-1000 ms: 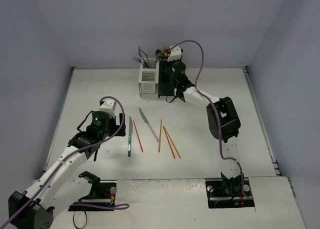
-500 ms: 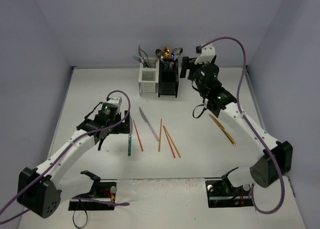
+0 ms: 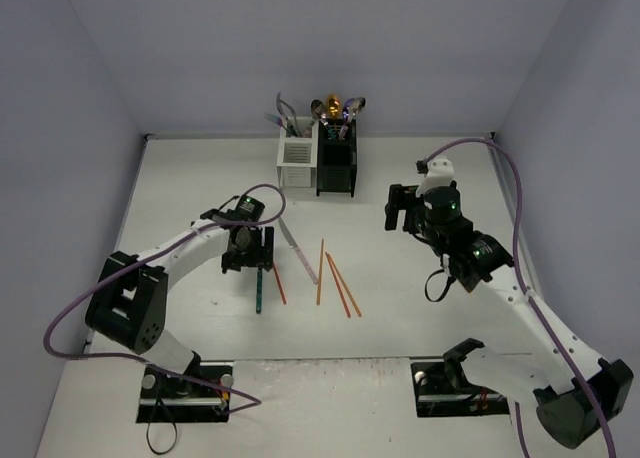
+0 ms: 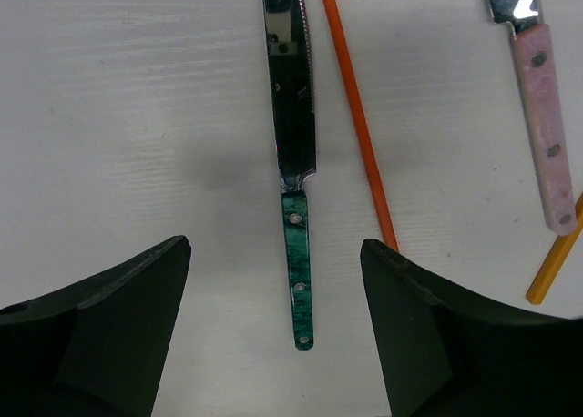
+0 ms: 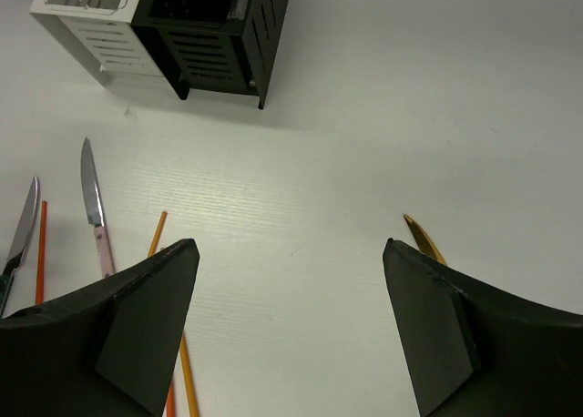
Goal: Sort the eating utensils into containers
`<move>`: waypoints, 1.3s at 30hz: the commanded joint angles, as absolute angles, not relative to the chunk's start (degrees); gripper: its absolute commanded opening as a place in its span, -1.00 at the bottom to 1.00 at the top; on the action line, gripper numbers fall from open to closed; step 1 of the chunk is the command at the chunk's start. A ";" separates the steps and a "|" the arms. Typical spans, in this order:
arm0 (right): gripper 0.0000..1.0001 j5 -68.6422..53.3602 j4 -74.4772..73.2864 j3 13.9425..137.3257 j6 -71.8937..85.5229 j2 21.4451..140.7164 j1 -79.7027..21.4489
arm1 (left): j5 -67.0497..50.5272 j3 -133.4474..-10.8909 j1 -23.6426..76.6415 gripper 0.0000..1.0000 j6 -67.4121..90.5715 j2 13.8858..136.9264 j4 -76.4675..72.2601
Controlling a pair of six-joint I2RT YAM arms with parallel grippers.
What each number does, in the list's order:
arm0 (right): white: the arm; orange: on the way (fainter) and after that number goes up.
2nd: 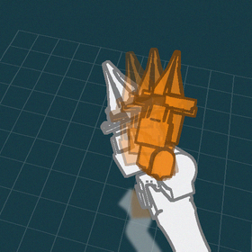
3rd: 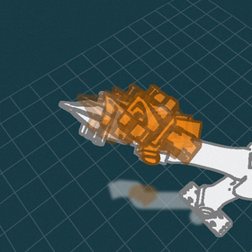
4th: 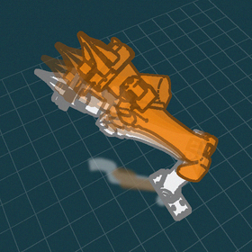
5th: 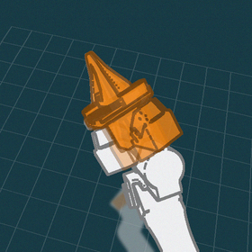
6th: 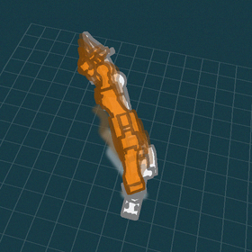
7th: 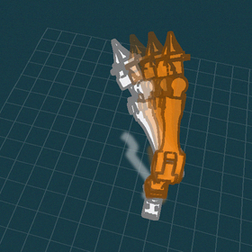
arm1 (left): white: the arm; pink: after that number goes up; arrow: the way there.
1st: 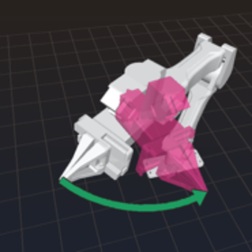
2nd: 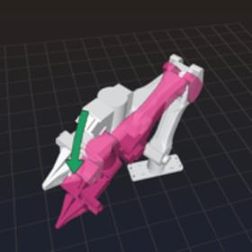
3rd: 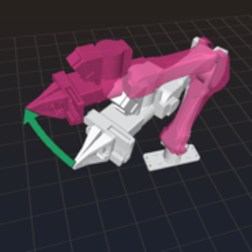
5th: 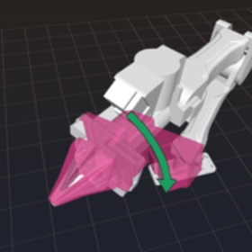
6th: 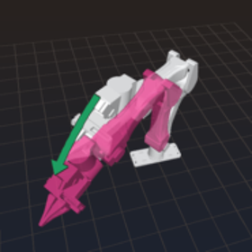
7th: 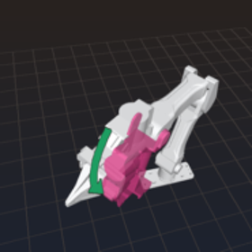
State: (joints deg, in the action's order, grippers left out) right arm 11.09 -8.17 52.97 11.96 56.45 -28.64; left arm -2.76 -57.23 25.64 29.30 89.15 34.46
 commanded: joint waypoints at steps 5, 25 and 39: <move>0.61 9.49 -10.90 51.86 13.80 52.29 -27.95 | -1.59 -60.91 27.87 0.04 34.54 96.52 36.21; 0.64 3.25 -12.48 50.71 12.22 47.20 -27.95 | 6.45 -62.96 28.39 -1.00 36.83 88.91 36.65; 0.64 4.62 -12.64 52.31 13.53 48.01 -27.95 | 14.84 -81.72 28.30 -1.00 16.61 82.69 -3.79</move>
